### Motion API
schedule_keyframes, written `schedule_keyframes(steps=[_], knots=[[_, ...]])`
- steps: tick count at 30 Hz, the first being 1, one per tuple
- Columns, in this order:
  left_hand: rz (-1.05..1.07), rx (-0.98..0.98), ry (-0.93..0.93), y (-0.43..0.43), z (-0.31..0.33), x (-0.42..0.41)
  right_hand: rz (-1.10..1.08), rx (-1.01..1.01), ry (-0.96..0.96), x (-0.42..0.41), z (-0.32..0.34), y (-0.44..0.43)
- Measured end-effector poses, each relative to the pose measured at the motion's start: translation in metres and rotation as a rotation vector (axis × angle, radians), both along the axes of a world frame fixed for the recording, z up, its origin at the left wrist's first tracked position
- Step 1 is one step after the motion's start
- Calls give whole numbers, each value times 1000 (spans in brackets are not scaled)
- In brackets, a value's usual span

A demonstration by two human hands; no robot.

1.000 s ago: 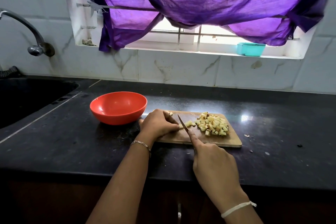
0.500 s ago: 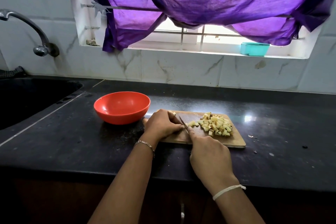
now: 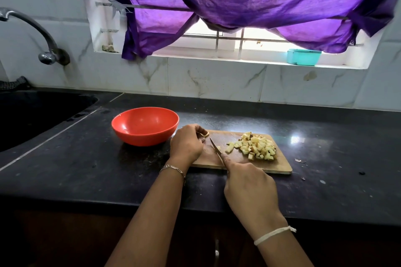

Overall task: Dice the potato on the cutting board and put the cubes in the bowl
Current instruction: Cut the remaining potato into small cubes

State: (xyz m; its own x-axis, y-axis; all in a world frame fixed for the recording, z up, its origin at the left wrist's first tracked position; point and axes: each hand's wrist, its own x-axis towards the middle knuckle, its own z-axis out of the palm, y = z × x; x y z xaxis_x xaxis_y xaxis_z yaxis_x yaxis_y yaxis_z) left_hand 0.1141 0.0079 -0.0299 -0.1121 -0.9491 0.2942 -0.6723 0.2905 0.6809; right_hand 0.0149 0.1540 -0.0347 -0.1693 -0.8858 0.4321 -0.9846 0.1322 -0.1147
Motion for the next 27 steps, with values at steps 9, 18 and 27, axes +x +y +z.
schedule_keyframes(steps=[9, 18, 27], knots=[[72, -27, -12, -2, -1, 4, -128, 10, -48, -27, 4, 10], [51, -142, -92, -10, -5, 2, -103, -147, -106, -25, 3, 7], [-4, -226, -219, -22, -3, -8, -42, -202, -162, -25, -8, 3]])
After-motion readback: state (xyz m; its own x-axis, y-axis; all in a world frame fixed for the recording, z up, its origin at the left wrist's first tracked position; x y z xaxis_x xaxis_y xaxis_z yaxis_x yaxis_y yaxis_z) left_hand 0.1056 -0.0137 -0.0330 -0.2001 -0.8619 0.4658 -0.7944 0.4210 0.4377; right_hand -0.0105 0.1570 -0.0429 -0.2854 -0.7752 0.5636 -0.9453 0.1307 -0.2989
